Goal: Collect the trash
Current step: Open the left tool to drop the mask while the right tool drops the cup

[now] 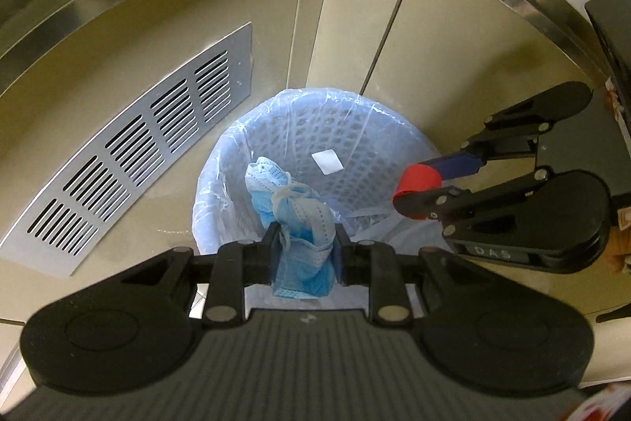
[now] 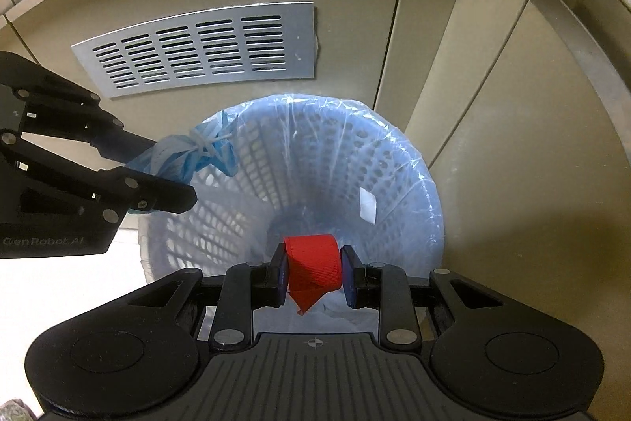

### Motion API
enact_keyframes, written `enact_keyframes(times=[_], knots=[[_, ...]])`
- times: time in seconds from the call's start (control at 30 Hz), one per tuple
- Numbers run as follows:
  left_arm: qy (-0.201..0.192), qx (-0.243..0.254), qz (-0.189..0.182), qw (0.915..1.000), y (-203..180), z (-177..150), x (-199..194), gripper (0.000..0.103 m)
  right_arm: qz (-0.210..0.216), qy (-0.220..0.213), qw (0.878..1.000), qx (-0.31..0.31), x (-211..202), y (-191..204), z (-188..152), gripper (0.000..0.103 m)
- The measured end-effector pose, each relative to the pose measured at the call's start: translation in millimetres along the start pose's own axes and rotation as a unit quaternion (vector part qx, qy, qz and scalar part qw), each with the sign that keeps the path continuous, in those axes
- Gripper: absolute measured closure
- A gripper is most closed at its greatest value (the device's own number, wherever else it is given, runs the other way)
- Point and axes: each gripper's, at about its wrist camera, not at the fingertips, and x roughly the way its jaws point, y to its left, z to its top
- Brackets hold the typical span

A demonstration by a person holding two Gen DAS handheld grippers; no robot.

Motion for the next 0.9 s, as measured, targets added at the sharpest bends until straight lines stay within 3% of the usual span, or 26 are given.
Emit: enact_keyframes(times=[0.17, 0.23, 0.37, 0.9], knots=[[0.0, -0.006, -0.001, 1.0, 0.1, 0.1, -1.9, 0.077, -0.001, 0.0, 1.0, -0.001, 2.0, -0.7, 0.7, 0.076], [0.001, -0.009, 0.0, 1.0, 0.3, 1.4, -1.7, 0.067, -0.002, 0.0, 1.0, 0.001, 2.8, -1.9, 1.3, 0.076], [-0.002, -0.016, 0.003, 0.9999, 2.3, 3.4, -2.3, 0.058, -0.003, -0.001, 1.0, 0.002, 3.1, -3.3, 2.0, 0.076], [-0.012, -0.019, 0.02, 0.9995, 5.5, 3.0, -10.9, 0.058, -0.001, -0.007, 1.0, 0.001, 3.8, -4.6, 4.9, 0.076]])
